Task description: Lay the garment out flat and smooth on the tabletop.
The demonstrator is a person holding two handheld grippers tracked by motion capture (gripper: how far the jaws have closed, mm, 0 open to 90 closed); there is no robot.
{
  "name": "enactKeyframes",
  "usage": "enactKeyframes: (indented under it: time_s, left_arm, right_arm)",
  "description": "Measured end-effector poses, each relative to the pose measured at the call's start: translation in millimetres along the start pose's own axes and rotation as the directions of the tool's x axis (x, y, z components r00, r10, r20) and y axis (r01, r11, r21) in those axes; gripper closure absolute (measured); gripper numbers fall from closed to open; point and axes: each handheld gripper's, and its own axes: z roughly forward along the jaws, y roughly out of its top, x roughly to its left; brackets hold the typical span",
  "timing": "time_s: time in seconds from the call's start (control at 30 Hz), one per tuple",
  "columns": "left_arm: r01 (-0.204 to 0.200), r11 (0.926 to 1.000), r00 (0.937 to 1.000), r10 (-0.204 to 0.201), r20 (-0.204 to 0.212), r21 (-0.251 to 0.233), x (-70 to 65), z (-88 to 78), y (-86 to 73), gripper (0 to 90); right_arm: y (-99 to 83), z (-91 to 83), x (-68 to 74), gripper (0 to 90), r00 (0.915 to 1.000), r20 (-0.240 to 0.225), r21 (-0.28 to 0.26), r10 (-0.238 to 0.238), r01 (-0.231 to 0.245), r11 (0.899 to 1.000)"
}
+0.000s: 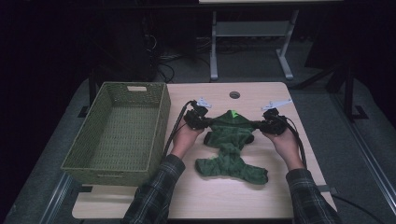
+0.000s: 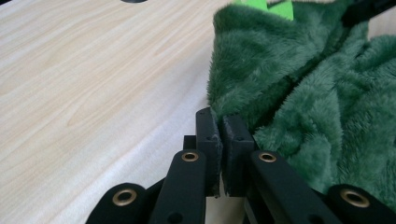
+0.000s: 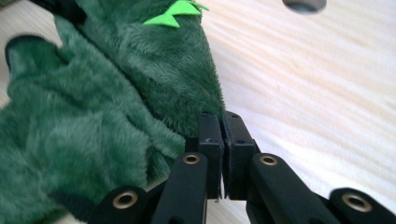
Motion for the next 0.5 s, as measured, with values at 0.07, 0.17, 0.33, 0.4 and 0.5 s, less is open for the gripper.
enactKeyframes:
  time_s: [0.07,0.17,0.33,0.4,0.5]
  left_arm:
    - [-0.003,0.9999,1.0,0.003,-0.004,0.013,1.5,8.2,-2.5,87.1]
    - [0.001,0.9989,1.0,-0.001,-0.007,0.047,4.7,21.1,-8.9,87.3]
    - [0.008,0.9977,0.9999,-0.008,-0.011,0.067,9.2,34.5,-16.1,87.3]
    - [0.008,0.9976,0.9999,-0.007,-0.015,0.069,8.3,34.6,-15.7,87.1]
    - [0.028,0.997,0.9996,-0.028,-0.005,0.071,10.0,33.4,-15.0,78.8]
  right_arm:
    - [-4.3,5.8,-4.3,87.9,0.9997,-0.008,0.024,0.022,-0.021,0.999]
    - [-8.3,14.9,-6.8,88.5,0.9999,0.009,0.05,0.01,-0.01,0.999]
    - [-11.1,28.2,-9.1,88.5,0.9992,0.034,0.085,0.022,-0.025,0.996]
    - [-12.2,31.8,-8.3,88.5,0.9991,0.038,0.098,0.022,-0.025,0.995]
    - [-13.0,34.6,-7.3,86.2,0.999,0.037,0.108,0.023,-0.027,0.994]
